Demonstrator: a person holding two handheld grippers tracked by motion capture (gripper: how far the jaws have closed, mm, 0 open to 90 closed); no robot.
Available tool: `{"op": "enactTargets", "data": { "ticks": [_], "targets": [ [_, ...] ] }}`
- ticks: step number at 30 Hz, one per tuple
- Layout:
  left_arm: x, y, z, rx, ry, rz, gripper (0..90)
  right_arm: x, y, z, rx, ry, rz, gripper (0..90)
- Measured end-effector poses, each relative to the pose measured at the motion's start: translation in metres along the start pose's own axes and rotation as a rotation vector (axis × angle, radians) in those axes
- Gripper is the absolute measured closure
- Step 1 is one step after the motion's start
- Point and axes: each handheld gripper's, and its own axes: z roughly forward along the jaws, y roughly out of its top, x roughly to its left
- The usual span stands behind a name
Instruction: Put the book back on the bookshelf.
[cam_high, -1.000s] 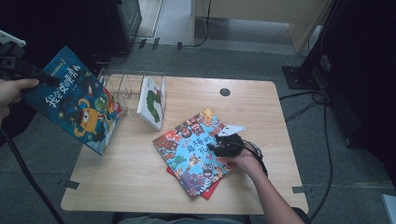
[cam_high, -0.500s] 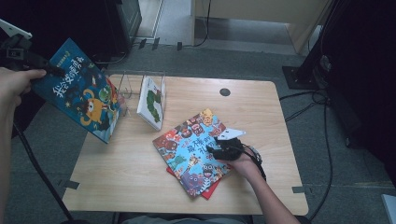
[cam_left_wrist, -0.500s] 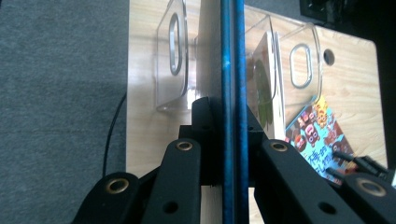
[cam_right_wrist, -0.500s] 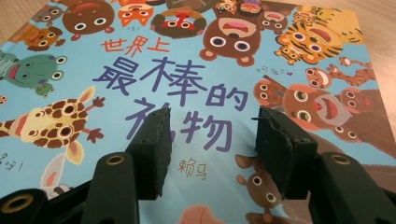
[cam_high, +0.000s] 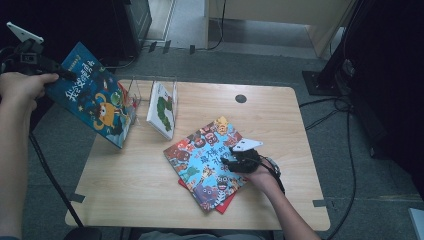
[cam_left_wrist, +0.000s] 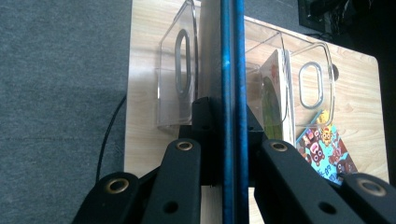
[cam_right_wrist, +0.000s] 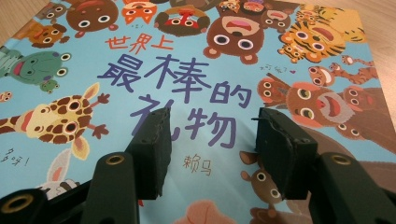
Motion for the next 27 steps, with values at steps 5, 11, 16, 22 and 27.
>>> {"op": "enactTargets", "data": {
  "ticks": [5,11,16,22,27],
  "targets": [
    [0.001,0.004,0.007,-0.016,-0.009,-0.003,83.4,0.000,-0.001,-0.001,0.000,0.002,0.000,45.3],
    [0.001,0.005,0.017,-0.027,-0.006,0.000,83.1,0.000,-0.001,-0.001,-0.003,0.002,-0.001,45.3],
    [0.004,0.006,0.017,-0.023,-0.008,-0.015,82.9,0.000,-0.001,0.000,-0.005,0.004,0.000,45.3],
    [0.004,0.008,0.017,-0.014,-0.010,-0.011,82.1,0.000,-0.002,0.000,-0.007,0.003,-0.002,45.3],
    [0.006,0.008,0.017,-0.013,-0.019,-0.011,81.3,0.000,-0.002,-0.001,-0.008,0.003,0.000,45.3]
  ]
}}
